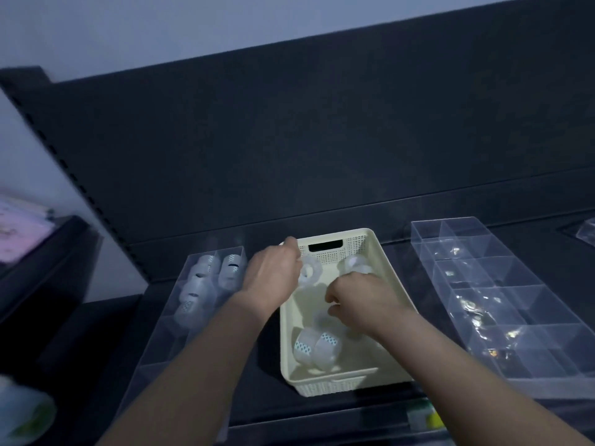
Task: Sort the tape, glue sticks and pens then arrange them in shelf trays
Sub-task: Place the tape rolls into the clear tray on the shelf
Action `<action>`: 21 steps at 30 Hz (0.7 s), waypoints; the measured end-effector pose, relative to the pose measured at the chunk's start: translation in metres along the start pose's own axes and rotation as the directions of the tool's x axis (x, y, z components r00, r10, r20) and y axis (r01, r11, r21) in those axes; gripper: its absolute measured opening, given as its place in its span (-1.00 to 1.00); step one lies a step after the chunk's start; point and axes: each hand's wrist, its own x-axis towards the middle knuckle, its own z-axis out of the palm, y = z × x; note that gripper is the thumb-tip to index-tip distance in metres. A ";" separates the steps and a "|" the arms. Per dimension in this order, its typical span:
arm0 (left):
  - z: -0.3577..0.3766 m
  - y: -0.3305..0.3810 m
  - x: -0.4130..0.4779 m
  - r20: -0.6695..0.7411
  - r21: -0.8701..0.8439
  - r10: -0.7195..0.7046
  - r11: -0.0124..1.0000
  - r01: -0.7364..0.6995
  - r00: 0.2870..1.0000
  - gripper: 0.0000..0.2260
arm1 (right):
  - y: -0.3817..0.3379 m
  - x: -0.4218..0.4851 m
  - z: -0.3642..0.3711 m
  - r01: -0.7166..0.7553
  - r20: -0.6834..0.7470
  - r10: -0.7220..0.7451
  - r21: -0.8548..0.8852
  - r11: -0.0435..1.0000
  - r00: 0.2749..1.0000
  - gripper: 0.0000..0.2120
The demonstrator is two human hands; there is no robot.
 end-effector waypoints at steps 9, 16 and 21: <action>-0.028 -0.056 -0.024 -0.054 -0.387 -0.216 0.905 0.179 0.975 -0.90 | -0.013 0.018 0.019 -0.111 0.107 0.120 -0.092 0.990 0.987 -0.73; -0.025 -0.082 -0.023 0.043 -0.490 -0.294 0.827 0.276 0.955 -0.89 | -0.029 0.013 -0.007 -0.158 -0.088 0.162 0.048 0.986 0.983 -0.77; -0.041 -0.114 -0.023 0.006 -0.452 -0.319 0.844 0.288 0.948 -0.82 | -0.070 0.019 -0.043 -0.080 -0.318 0.163 0.258 0.963 0.934 -0.77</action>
